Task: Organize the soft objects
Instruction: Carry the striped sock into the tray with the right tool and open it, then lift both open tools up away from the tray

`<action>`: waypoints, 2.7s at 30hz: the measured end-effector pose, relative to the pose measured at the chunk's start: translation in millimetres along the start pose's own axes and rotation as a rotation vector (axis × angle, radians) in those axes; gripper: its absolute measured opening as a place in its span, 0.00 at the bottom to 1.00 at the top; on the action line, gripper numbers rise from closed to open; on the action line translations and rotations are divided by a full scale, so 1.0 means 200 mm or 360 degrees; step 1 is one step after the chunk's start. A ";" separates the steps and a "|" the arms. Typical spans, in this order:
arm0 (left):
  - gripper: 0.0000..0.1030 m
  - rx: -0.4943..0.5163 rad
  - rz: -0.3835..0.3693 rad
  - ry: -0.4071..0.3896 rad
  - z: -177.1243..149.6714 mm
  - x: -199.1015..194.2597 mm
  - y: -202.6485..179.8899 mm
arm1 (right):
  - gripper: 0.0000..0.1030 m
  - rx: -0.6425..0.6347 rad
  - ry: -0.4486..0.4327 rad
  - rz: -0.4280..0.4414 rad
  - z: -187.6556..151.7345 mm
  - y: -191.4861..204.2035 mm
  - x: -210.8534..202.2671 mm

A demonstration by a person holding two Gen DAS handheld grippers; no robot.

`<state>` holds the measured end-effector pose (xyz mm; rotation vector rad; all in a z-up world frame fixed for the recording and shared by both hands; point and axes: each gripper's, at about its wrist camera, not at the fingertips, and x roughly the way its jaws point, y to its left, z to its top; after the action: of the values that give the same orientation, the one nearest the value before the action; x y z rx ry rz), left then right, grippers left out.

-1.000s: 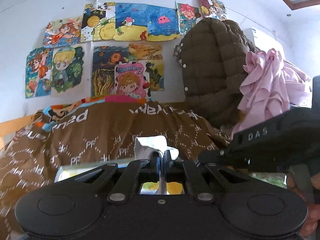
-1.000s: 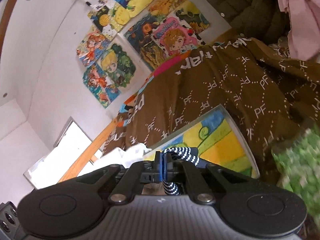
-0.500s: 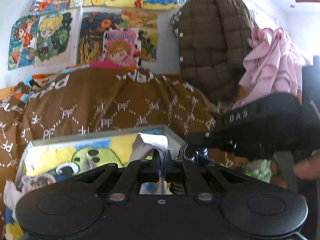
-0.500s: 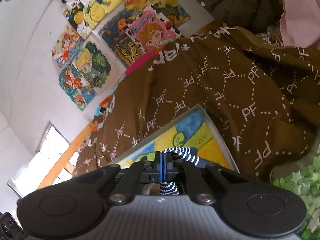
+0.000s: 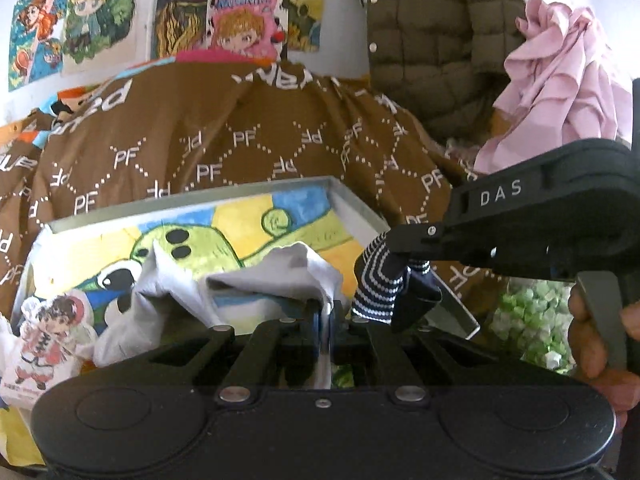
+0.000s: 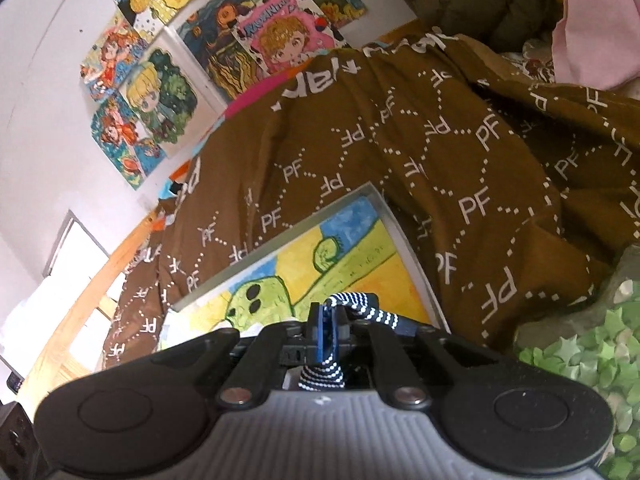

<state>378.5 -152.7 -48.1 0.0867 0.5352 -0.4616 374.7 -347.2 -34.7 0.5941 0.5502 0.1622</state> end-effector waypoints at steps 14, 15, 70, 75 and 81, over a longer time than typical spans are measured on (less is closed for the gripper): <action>0.42 -0.0056 0.0018 0.0137 -0.01 -0.03 0.00 | 0.47 0.0060 0.0099 -0.0026 0.01 -0.03 -0.04; 0.46 -0.0061 0.0019 0.0132 0.00 -0.05 0.00 | 0.49 0.0071 0.0098 -0.0022 0.02 -0.03 -0.05; 0.99 -0.0334 0.0453 -0.0642 -0.22 -1.71 -0.10 | 1.00 -0.0757 -0.0558 -0.0026 -0.56 0.73 -1.40; 0.99 -0.0282 0.0442 -0.0591 -0.27 -1.78 -0.09 | 1.00 -0.0834 -0.0600 0.0009 -0.67 0.75 -1.45; 0.99 -0.0316 0.0423 -0.0496 -0.34 -1.85 0.00 | 1.00 -0.0913 -0.0573 0.0036 -0.79 0.78 -1.50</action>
<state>64.9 9.4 83.4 -0.1032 0.2550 -0.1552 38.5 -230.9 78.4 0.0628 0.1305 0.2179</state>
